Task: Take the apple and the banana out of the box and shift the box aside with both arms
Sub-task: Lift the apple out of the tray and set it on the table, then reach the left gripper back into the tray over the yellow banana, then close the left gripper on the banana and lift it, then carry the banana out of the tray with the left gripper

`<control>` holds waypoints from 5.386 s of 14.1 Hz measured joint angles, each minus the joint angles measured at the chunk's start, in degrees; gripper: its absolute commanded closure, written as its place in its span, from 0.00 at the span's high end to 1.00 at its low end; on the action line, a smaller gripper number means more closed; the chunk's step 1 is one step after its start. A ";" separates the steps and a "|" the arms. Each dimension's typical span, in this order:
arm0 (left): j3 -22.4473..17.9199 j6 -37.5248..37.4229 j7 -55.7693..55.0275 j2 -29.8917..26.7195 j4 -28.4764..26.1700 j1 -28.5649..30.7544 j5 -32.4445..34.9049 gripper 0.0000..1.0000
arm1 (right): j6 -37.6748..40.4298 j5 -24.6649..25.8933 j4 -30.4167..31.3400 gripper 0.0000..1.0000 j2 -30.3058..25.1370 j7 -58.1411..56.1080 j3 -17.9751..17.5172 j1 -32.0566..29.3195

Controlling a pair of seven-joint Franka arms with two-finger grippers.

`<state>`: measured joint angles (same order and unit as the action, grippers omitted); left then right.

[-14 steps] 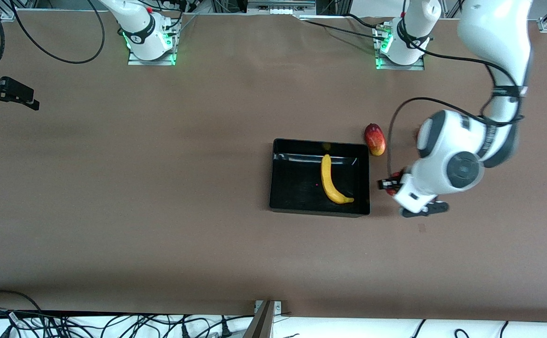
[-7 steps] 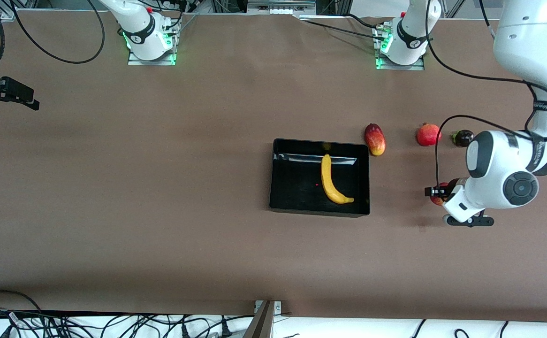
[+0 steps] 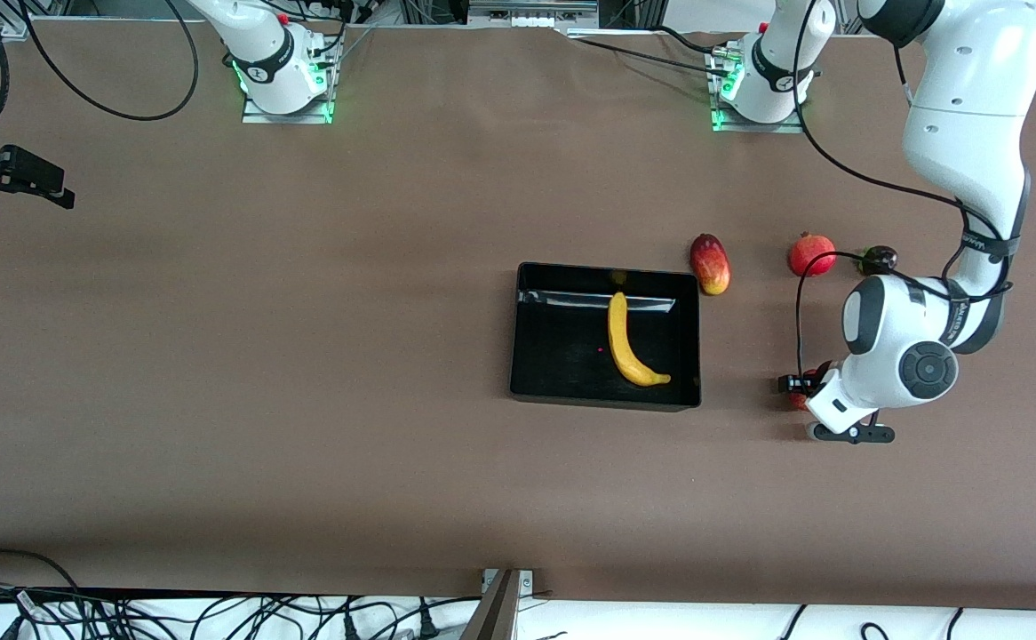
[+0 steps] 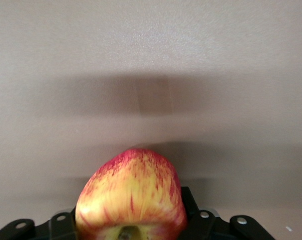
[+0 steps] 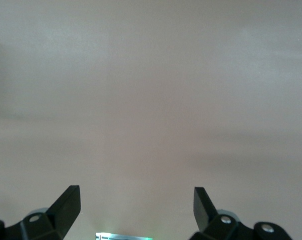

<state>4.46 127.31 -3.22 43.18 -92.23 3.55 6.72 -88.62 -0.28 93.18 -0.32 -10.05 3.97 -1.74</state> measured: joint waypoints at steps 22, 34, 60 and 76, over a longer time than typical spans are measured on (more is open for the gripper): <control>4.05 -15.85 -27.90 -9.70 4.04 -20.35 -0.53 1.00 | 0.02 0.00 -0.01 1.00 0.00 0.00 0.01 0.00; 7.52 1.17 -34.62 -1.14 1.00 -21.02 -0.51 1.00 | 0.03 0.00 -0.01 1.00 0.00 0.00 0.01 0.00; 8.04 -20.15 -37.80 -8.92 9.23 -19.74 -4.97 0.00 | 0.03 0.00 -0.01 1.00 0.00 0.00 0.00 0.00; -8.99 -27.64 14.56 -8.14 11.37 -2.23 -4.99 0.00 | -0.27 -3.57 -1.10 1.00 9.14 1.65 -2.49 11.22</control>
<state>-4.52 99.66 11.34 35.04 -80.86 1.32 1.74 -88.90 -3.85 92.07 8.82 -8.41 1.48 9.48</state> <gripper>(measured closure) 0.643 0.000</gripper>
